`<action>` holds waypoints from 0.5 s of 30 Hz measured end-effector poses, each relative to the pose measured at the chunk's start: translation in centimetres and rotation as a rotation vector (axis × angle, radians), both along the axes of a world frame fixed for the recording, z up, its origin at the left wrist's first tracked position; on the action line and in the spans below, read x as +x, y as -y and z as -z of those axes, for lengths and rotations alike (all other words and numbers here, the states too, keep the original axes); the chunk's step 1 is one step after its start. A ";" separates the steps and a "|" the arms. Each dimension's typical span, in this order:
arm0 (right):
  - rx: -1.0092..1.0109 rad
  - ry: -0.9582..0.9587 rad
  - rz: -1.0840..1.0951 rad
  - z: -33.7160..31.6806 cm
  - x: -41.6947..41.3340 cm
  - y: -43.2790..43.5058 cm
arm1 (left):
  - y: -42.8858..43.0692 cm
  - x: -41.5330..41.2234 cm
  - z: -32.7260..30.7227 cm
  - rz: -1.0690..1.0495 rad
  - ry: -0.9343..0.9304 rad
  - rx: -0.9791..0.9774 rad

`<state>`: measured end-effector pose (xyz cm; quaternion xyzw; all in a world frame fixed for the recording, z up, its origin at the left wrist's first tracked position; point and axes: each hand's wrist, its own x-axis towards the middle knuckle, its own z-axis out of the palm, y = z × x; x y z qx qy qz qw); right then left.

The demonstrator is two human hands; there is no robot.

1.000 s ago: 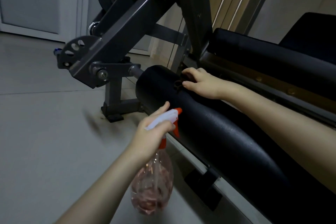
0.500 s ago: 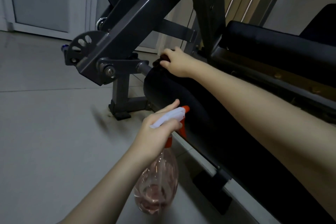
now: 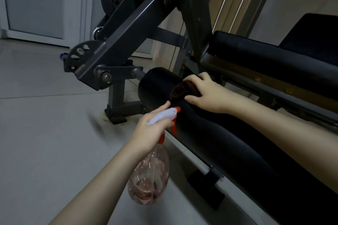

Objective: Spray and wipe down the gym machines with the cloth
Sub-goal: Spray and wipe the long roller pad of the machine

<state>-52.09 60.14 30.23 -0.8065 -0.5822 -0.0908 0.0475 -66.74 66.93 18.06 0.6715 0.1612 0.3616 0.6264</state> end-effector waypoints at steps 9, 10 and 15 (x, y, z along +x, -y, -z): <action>-0.042 -0.321 0.042 -1.3 3.7 -1.5 | 0.6 -0.4 -1.3 0.020 0.013 0.032; -0.038 -0.371 0.058 -1.3 4.3 -1.6 | 0.6 -0.4 -1.4 0.019 0.003 0.043; 0.010 -0.597 0.116 -0.9 6.2 -1.7 | 0.9 0.0 -1.5 0.013 -0.065 0.094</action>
